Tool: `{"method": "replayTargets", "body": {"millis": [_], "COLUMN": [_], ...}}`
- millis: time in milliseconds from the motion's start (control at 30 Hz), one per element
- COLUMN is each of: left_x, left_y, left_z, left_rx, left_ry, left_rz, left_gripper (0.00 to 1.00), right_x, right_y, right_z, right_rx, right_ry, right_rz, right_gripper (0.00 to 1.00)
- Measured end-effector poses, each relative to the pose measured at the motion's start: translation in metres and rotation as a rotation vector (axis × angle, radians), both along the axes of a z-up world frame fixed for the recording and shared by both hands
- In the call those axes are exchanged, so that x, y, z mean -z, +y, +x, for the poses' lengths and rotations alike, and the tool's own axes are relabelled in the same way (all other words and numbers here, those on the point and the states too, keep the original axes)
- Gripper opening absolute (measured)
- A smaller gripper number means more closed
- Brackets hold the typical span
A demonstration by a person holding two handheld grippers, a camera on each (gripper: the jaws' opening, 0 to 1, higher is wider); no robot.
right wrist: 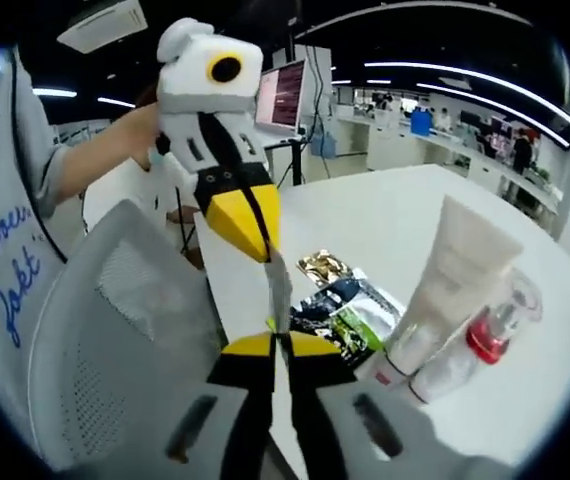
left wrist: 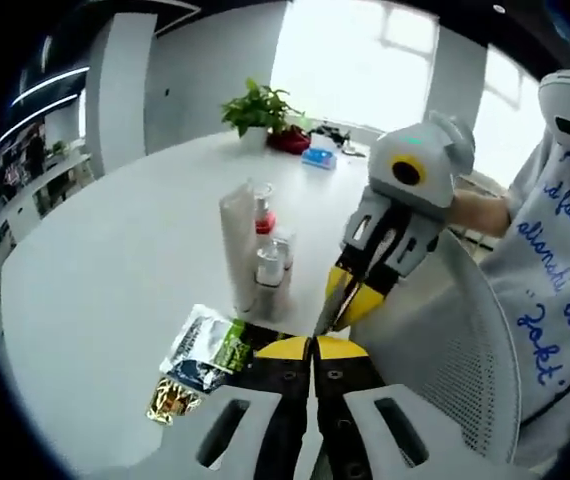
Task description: Arrange the skincare products in the storage area until every visible bottle or jar stands upright without overlapping.
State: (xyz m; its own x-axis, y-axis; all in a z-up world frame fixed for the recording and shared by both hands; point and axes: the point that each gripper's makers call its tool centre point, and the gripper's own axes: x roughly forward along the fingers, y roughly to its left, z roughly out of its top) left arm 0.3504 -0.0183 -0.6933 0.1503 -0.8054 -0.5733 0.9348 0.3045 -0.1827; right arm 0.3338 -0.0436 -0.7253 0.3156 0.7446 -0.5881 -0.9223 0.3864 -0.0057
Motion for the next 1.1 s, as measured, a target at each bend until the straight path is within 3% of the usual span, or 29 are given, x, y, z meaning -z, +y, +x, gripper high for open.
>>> {"method": "replayTargets", "body": {"millis": [200,567,1100], "left_x": [0.012,0.033,0.072], "left_y": [0.010,0.031,0.078], "left_z": [0.000,0.004,0.009], "left_rx": [0.003,-0.009,-0.034], "left_ry": [0.003,0.065,0.219], "left_rz": [0.065,0.125,0.250], "left_gripper": [0.00,0.00,0.00], "right_x": [0.000,-0.006,-0.016], "right_y": [-0.003,-0.013,-0.050], "right_z": [0.002,0.004,0.007], "right_rx": [0.012,0.041,0.152], "right_ry": [-0.007,-0.028,-0.049], "right_rz": [-0.008,-0.021,-0.033], "right_gripper": [0.08,0.10,0.11]}}
